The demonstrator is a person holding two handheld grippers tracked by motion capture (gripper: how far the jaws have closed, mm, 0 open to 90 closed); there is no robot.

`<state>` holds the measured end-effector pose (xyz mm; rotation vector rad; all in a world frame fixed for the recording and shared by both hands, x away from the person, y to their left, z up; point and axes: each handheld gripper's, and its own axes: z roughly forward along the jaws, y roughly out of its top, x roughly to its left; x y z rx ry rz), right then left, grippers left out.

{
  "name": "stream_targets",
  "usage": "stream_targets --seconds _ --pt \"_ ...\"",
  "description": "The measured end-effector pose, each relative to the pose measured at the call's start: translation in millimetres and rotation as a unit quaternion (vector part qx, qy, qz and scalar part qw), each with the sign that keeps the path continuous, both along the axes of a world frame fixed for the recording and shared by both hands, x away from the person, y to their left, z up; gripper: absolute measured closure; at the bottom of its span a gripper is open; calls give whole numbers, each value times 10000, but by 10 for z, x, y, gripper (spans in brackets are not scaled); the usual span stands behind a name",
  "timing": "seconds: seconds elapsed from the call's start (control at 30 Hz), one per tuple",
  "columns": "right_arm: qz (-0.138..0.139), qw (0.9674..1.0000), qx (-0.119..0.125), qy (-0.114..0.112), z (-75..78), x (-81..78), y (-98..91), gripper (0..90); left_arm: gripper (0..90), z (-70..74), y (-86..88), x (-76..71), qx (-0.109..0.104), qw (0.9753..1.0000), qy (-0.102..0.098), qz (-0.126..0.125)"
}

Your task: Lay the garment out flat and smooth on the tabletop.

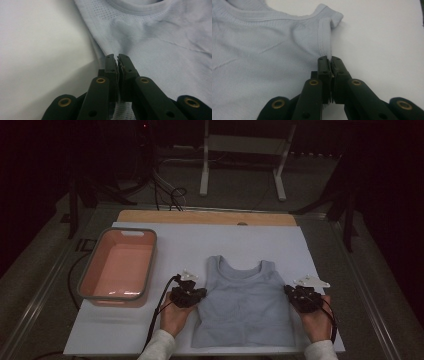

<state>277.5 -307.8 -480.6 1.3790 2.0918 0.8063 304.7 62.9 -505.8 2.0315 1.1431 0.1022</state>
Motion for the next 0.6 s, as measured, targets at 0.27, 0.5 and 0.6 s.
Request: stream_targets --seconds 0.27,0.5,0.6 --pt "-179 9996 190 -65 22 -51 -32 601 555 166 42 -51 -306 9991 -301 34" --pt "-188 9982 556 -85 44 -96 -49 258 254 293 129 -74 -539 9966 -528 319" --pt "-169 9972 722 -98 59 -141 -65 195 160 340 158 -108 -586 9952 -649 441"
